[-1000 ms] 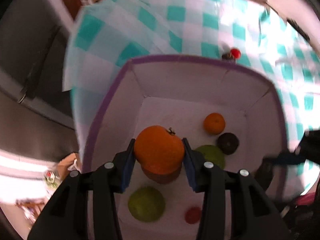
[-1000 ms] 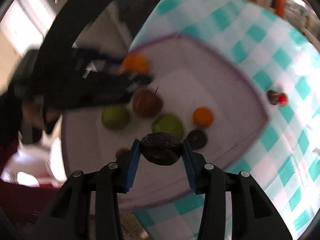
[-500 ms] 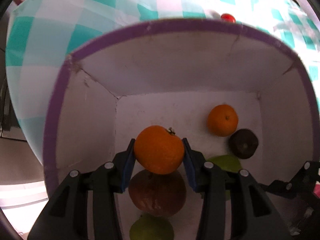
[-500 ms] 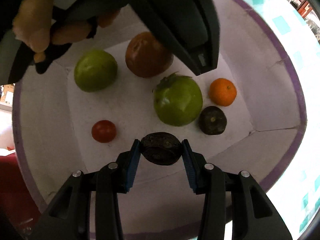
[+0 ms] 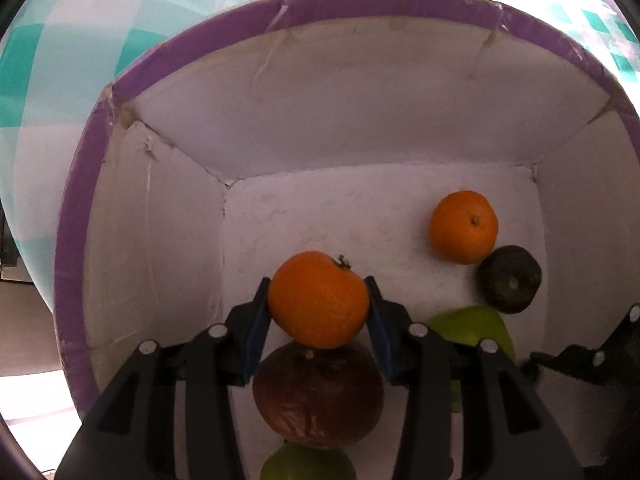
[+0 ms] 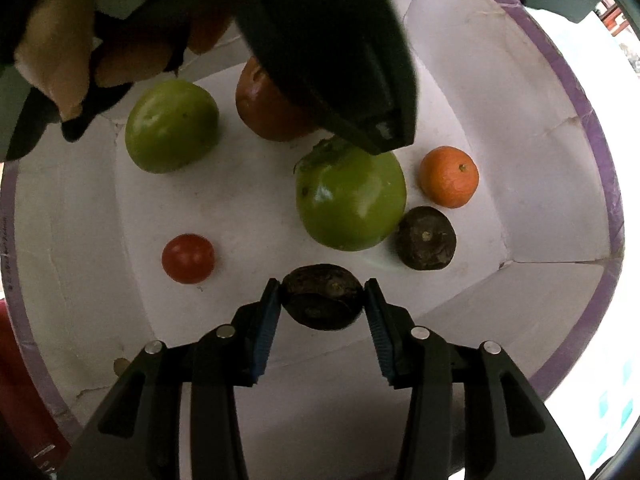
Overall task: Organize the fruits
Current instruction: 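Carry the orange tomato and dark fruit into the box and open both tools, then move both tools back over the remaining fruits on the tablecloth, then grasp the small red tomato with the right tool while the left tool grasps the shriveled brown fruit, then lift both held fruits and carry them toward the white box, then lower the brown fruit and red tomato into the box and open both tools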
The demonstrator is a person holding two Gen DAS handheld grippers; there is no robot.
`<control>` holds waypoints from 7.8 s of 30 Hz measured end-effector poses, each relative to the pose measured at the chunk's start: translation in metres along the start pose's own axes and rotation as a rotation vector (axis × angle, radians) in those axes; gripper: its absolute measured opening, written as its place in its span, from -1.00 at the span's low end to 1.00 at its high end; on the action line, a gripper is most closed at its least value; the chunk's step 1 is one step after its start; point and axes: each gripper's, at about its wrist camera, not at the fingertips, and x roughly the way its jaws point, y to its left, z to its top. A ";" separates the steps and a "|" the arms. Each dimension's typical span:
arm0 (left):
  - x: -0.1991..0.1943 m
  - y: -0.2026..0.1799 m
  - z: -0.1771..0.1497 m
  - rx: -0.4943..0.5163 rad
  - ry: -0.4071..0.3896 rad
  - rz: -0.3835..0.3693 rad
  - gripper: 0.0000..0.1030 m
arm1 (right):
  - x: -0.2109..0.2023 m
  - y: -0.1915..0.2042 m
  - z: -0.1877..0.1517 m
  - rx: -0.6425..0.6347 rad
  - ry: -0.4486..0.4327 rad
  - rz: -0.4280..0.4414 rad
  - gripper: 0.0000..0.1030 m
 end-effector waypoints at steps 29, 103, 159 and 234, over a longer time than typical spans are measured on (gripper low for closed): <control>-0.168 -0.084 -0.034 -0.505 -0.399 0.391 0.97 | -0.114 -0.171 -0.126 0.367 -0.582 0.242 0.61; -0.028 -0.046 0.200 -0.017 -0.241 0.046 0.97 | 0.055 -0.390 -0.001 0.991 -0.319 0.209 -0.38; 0.062 -0.138 0.266 0.479 0.120 -0.204 -0.18 | 0.055 -0.365 -0.078 0.901 -0.338 -0.070 -0.30; -0.159 -0.199 -0.081 -0.303 -0.308 -0.150 -0.23 | -0.092 -0.197 -0.203 0.507 -0.463 0.178 -0.41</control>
